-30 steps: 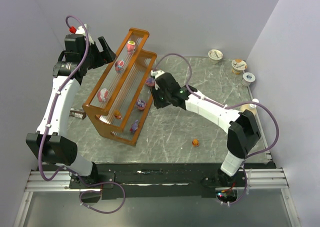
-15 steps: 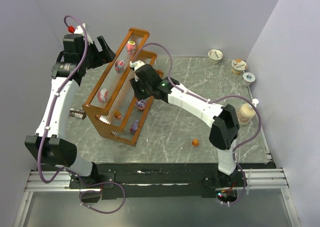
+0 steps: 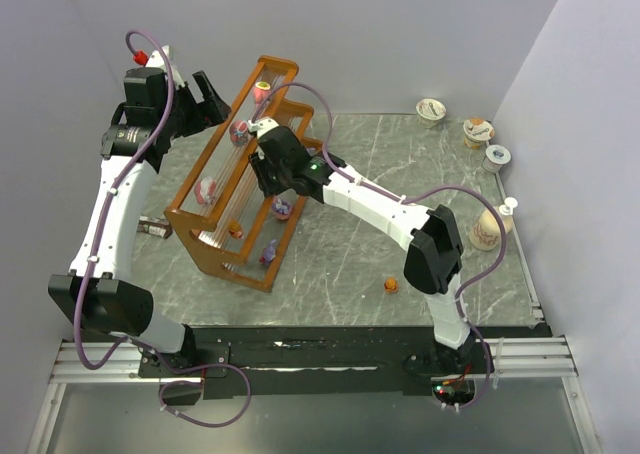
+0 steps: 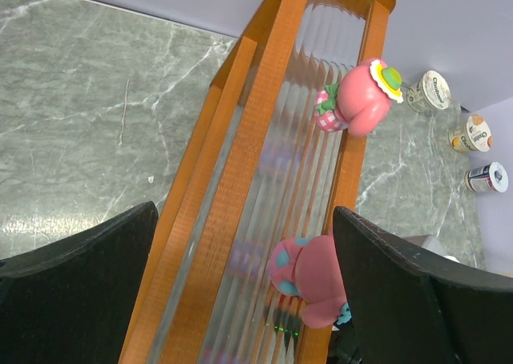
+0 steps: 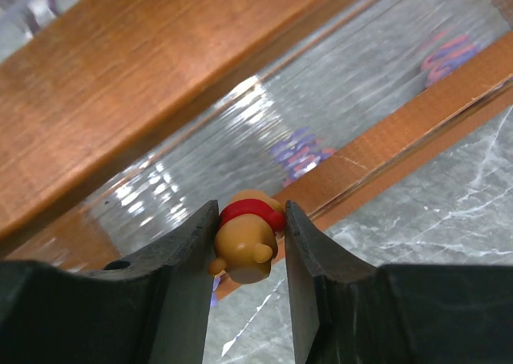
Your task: Place and organize the plastic toys onto the shelf
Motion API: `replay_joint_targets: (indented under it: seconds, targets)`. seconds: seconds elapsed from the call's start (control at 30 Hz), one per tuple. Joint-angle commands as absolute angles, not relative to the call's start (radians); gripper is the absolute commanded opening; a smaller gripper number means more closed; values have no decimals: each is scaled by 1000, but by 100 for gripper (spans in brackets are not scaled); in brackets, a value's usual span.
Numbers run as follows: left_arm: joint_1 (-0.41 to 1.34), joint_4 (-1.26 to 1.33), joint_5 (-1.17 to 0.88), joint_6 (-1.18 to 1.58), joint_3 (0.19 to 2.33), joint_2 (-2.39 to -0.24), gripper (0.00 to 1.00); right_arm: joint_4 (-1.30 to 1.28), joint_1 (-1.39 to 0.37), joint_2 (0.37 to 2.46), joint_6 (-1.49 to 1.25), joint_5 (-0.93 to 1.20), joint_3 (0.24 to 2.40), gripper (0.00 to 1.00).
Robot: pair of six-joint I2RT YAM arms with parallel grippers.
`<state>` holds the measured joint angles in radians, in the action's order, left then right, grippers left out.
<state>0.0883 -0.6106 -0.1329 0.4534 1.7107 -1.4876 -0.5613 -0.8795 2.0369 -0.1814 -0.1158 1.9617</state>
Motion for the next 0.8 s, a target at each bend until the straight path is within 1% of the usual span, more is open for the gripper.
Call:
replay_joint_targets:
  seconds: [0.0, 0.27, 0.77]
  targets:
    - [87, -591, -132, 442, 1738, -1453, 96, -511, -888, 2071, -161, -137, 2005, 1]
    - [87, -591, -127, 442, 1735, -1454, 96, -436, -888, 2083, -135, -130, 1956, 2]
    - [87, -592, -109, 445, 1730, -1465, 96, -284, -891, 2011, -138, -127, 1767, 4]
